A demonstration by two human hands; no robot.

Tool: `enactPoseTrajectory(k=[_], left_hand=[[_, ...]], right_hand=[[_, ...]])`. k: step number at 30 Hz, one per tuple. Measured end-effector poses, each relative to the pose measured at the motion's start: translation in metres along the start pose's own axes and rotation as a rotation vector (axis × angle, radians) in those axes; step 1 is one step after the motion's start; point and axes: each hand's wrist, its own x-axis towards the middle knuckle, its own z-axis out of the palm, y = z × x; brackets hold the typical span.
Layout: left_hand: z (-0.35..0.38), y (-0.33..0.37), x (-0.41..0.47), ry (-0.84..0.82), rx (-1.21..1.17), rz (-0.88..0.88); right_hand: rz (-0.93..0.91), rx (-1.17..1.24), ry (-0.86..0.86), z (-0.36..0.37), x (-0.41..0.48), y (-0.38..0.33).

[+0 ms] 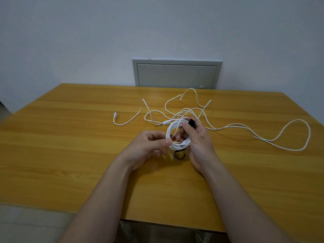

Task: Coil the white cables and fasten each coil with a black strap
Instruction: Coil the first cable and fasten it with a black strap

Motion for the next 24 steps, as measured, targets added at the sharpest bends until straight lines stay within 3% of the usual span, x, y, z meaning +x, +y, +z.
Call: enactPoseTrajectory(k=[3, 9, 14, 24], left_hand=[[-0.0026, -0.0039, 0.0022, -0.012, -0.034, 0.093], [0.0007, -0.0018, 0.0041, 0.179, -0.074, 0.241], [0.0, -0.0002, 0.0024, 0.084, -0.154, 0.23], [-0.0015, -0.0084, 0.0079, 0.172, -0.16, 0.185]], right_hand=[[0.003, 0.004, 0.002, -0.001, 0.0007, -0.001], [0.007, -0.01, -0.01, -0.0013, 0.0008, -0.0001], [0.015, 0.052, 0.003, -0.0037, 0.0011, -0.003], [0.0, -0.01, -0.048, -0.0018, 0.0002, 0.0019]])
